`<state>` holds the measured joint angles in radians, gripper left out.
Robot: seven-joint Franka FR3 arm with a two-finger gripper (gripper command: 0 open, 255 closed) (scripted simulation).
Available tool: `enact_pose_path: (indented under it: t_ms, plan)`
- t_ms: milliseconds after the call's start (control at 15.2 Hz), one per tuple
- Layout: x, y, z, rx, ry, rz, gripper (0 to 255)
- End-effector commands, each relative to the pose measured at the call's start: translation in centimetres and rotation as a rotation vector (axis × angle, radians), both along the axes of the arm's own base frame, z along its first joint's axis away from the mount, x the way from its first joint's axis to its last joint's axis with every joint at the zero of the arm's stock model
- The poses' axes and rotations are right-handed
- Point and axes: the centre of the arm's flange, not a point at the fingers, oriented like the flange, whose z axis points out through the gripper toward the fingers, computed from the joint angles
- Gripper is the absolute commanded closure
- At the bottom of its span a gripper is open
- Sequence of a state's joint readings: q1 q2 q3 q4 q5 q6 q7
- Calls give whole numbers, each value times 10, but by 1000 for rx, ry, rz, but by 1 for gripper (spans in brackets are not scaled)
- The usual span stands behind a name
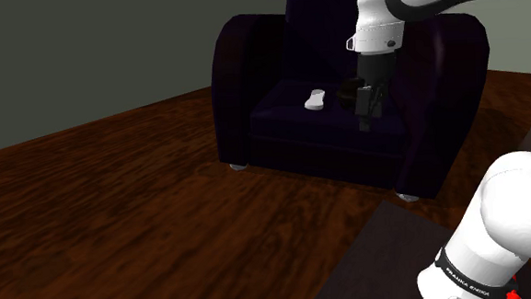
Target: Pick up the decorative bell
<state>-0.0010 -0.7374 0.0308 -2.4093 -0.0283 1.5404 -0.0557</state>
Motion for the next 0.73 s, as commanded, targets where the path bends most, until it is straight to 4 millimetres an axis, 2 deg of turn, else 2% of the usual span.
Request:
enact_pose_path:
  t_ms: [0,660]
  plan:
    - [0,0,0,0,0,0,0]
    - [65,-107,42,17,-33,-25,0]
